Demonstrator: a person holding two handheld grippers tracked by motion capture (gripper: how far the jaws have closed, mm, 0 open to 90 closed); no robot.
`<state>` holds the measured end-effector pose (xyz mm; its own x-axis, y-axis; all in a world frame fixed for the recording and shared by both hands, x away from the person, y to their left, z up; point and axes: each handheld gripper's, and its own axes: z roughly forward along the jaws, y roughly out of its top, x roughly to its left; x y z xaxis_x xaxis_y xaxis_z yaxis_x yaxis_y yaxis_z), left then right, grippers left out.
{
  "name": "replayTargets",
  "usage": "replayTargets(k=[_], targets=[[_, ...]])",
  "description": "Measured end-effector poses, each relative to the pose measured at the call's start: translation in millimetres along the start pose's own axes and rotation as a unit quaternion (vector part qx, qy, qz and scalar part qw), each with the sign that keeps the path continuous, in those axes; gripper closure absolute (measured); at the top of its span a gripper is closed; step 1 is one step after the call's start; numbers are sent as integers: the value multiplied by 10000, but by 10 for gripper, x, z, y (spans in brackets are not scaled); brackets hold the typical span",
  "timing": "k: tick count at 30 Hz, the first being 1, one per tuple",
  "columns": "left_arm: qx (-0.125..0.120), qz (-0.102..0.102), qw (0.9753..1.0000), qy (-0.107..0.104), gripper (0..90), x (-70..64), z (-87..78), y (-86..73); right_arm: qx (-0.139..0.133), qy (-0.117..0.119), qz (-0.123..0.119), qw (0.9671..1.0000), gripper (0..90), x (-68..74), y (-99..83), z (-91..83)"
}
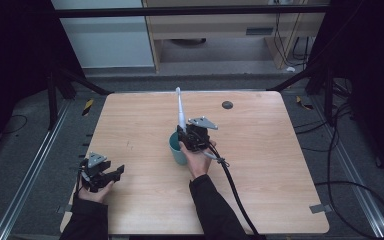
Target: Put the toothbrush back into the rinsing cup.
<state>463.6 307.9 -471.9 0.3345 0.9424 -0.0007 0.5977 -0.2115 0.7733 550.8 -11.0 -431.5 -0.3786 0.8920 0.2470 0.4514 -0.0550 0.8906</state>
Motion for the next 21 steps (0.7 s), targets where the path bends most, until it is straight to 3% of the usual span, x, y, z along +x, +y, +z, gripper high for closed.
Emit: replayTargets(k=[12, 18, 21], targets=[[-6, -1, 10000, 0, 404, -5, 4, 0, 287, 11, -67, 9996, 657, -17, -60, 4], [-7, -1, 10000, -2, 404, -8, 6, 0, 216, 85, -80, 9997, 665, -13, -36, -50], [-10, -3, 10000, -1, 404, -10, 4, 0, 150, 117, -173, 9997, 626, 0, 13, -138]])
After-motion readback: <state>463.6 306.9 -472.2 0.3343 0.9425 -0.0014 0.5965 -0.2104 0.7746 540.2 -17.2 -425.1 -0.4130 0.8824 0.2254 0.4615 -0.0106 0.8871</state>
